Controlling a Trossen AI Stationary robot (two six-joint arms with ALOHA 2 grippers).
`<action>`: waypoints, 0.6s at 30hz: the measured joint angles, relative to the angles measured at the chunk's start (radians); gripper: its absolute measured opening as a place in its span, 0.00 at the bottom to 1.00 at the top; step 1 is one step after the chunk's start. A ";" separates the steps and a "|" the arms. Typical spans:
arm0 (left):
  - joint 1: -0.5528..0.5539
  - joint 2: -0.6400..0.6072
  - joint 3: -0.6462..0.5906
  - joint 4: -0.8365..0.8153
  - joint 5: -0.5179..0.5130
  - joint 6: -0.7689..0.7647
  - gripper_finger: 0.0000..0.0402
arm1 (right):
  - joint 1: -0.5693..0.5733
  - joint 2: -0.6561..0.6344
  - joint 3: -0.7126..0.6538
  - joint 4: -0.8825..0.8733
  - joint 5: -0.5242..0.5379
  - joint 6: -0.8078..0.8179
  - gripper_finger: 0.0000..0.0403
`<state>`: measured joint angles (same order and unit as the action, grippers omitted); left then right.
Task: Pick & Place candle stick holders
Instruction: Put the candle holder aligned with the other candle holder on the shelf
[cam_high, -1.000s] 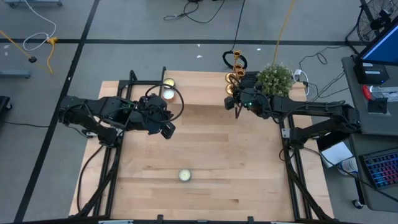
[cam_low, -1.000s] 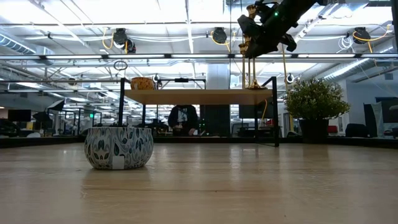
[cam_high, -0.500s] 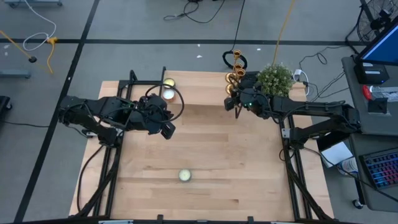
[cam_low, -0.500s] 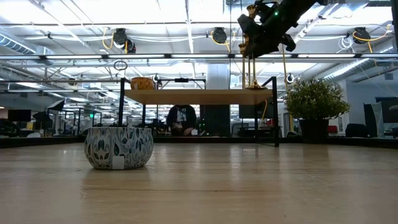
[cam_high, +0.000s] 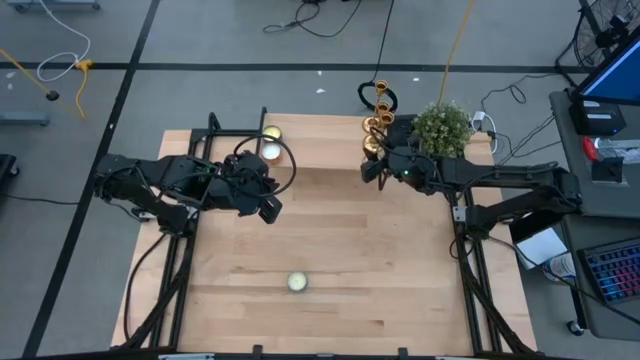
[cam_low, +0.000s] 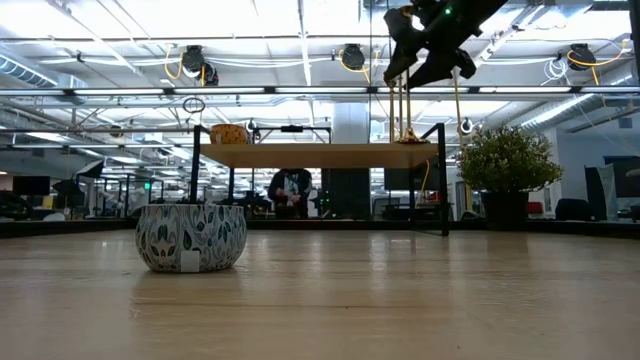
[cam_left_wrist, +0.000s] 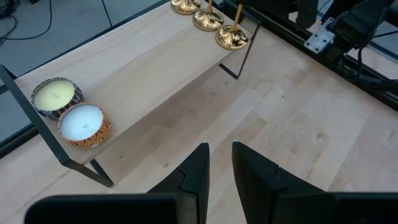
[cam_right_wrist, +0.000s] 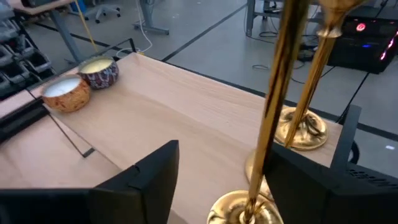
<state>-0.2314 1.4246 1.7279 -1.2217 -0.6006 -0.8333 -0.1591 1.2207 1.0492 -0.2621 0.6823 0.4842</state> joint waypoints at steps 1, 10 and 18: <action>0.000 0.000 0.000 0.000 0.000 0.000 0.18 | 0.004 -0.005 0.000 -0.005 0.001 0.009 0.56; 0.000 0.000 0.000 0.001 -0.003 0.013 0.18 | 0.053 -0.081 0.000 -0.122 0.063 0.031 0.58; 0.000 0.000 0.000 0.003 -0.002 0.019 0.18 | 0.086 -0.129 0.000 -0.176 0.071 0.055 0.58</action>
<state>-0.2314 1.4247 1.7278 -1.2187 -0.6026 -0.8143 -0.0729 1.0918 1.0492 -0.4380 0.7537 0.5387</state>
